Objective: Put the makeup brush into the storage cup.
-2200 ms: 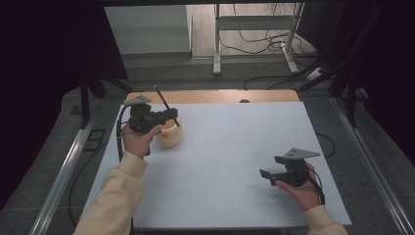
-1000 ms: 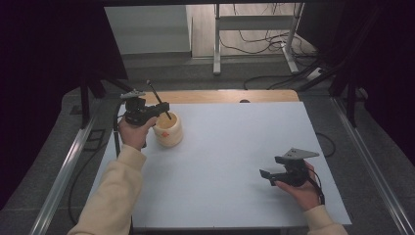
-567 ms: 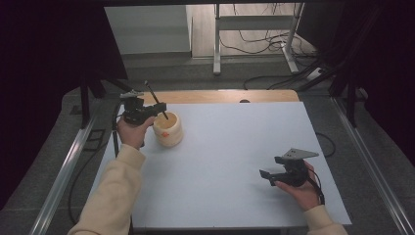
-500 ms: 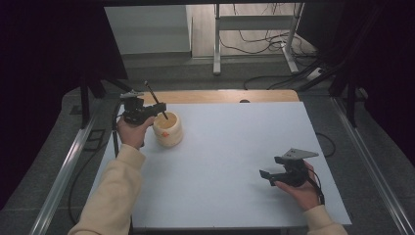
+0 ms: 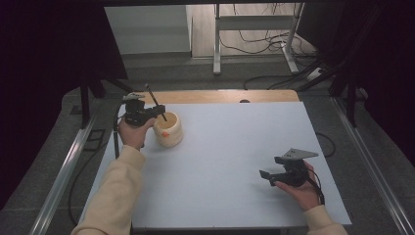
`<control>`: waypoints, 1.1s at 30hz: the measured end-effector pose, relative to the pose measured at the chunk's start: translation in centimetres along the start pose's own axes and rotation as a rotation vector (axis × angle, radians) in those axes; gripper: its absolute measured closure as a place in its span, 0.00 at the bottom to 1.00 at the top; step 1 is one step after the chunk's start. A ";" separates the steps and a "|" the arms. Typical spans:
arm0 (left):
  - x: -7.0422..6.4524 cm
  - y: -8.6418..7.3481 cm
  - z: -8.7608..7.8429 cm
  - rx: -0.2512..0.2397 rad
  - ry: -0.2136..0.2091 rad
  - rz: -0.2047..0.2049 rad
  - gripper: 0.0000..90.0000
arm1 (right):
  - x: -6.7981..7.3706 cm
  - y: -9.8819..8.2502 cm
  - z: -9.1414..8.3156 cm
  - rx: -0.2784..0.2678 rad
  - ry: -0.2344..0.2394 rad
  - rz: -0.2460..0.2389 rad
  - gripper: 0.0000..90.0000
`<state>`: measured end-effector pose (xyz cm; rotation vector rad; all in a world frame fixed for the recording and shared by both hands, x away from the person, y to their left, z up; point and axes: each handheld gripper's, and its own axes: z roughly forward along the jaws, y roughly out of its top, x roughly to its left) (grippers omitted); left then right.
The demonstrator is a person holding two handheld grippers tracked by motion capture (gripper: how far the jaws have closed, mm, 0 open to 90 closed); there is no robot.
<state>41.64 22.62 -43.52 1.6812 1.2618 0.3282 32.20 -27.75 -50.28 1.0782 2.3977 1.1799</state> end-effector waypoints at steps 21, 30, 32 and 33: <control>0.4 -1.4 1.7 0.044 0.011 -0.006 0.92 | 0.0 0.0 0.1 0.007 0.000 0.001 0.18; 0.3 -1.5 1.8 0.037 0.018 0.000 0.90 | 0.0 -0.1 0.1 0.009 -0.003 0.002 0.18; 0.3 -1.6 1.8 -0.005 0.038 0.010 0.69 | 0.0 -0.1 0.1 0.008 -0.003 0.003 0.18; 0.3 -1.5 1.8 -0.007 0.054 0.012 0.51 | 0.0 -0.1 0.1 0.008 -0.001 0.003 0.18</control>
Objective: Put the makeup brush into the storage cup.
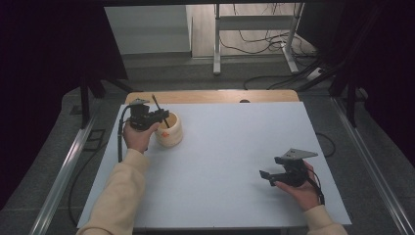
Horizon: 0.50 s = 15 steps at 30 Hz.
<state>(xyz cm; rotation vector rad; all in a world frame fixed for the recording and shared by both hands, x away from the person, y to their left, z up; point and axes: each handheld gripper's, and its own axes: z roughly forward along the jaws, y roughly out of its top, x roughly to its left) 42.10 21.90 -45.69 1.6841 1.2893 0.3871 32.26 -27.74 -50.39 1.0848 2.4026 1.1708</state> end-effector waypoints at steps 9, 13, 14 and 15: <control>-0.2 0.2 -1.3 0.000 0.018 0.012 0.12 | 0.0 0.0 0.0 0.000 0.001 -0.003 0.18; -0.4 0.2 -1.7 0.001 0.000 0.019 0.11 | 0.1 0.0 0.0 0.002 0.001 -0.002 0.18; -0.4 0.2 -1.8 0.002 -0.005 0.023 0.11 | 0.1 0.0 0.0 0.002 0.000 -0.002 0.18; -0.5 0.1 -1.9 0.004 -0.011 0.031 0.11 | 0.1 0.0 0.0 0.003 0.000 -0.003 0.18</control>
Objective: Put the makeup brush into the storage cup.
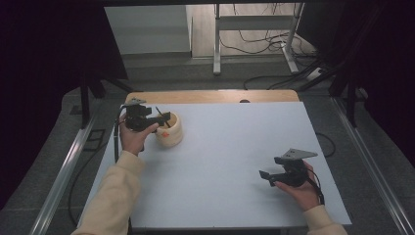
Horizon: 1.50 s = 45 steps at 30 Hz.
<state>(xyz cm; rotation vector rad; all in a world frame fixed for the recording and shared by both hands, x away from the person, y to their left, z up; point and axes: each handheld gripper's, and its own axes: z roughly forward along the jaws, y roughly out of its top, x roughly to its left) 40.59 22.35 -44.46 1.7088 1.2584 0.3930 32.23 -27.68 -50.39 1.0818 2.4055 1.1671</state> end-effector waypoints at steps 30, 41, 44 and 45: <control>-2.2 -5.2 -5.4 0.051 -0.057 0.139 0.11 | 0.1 0.0 -0.1 -0.006 -0.001 0.000 0.17; -2.8 -8.9 -6.1 0.095 -0.077 0.166 0.11 | 0.2 0.0 -0.2 -0.011 -0.003 0.004 0.17; -2.9 -9.7 -6.2 0.119 -0.082 0.176 0.11 | 0.2 0.0 -0.2 -0.014 -0.003 0.003 0.17; -3.0 -10.0 -6.3 0.122 -0.083 0.180 0.11 | 0.2 0.0 -0.2 -0.014 -0.003 0.001 0.17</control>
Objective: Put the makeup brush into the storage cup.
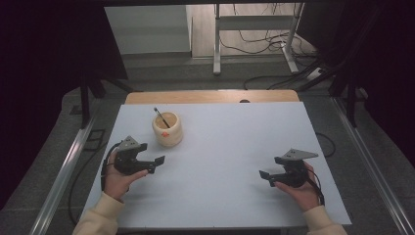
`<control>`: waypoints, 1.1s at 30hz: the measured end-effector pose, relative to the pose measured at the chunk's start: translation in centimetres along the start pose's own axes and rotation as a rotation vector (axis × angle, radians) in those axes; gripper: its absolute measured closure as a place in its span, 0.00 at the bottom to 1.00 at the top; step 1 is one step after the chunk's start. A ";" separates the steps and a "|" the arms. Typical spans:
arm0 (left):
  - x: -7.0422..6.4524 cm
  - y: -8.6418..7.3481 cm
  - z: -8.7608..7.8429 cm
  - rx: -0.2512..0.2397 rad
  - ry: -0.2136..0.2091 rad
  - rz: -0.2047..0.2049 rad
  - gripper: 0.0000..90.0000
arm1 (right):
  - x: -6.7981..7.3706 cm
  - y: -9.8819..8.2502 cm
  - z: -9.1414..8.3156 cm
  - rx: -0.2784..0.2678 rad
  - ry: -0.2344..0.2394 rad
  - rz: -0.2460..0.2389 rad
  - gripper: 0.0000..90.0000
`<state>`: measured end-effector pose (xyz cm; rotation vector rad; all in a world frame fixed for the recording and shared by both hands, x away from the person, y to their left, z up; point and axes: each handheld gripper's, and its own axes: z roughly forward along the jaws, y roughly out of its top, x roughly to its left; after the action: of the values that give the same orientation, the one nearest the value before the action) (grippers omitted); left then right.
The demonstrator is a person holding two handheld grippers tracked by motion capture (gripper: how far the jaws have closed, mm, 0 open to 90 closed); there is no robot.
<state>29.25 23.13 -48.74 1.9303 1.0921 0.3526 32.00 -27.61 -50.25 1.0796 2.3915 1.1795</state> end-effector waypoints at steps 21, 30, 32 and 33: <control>-0.9 -3.9 0.5 0.102 0.023 0.003 0.11 | 0.2 -0.2 -0.3 -0.021 0.001 -0.030 0.17; -0.7 -3.9 0.4 0.100 0.025 -0.002 0.11 | 0.1 -0.2 -0.3 -0.021 0.000 -0.032 0.17; -0.7 -3.9 0.4 0.099 0.025 -0.004 0.11 | 0.1 -0.2 -0.3 -0.020 0.000 -0.035 0.17; -0.7 -4.0 0.4 0.099 0.024 -0.003 0.11 | 0.1 -0.2 -0.3 -0.020 0.001 -0.035 0.17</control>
<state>26.93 23.32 -52.03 2.0158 1.1478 0.3262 31.64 -27.80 -50.21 1.0277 2.3843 1.1900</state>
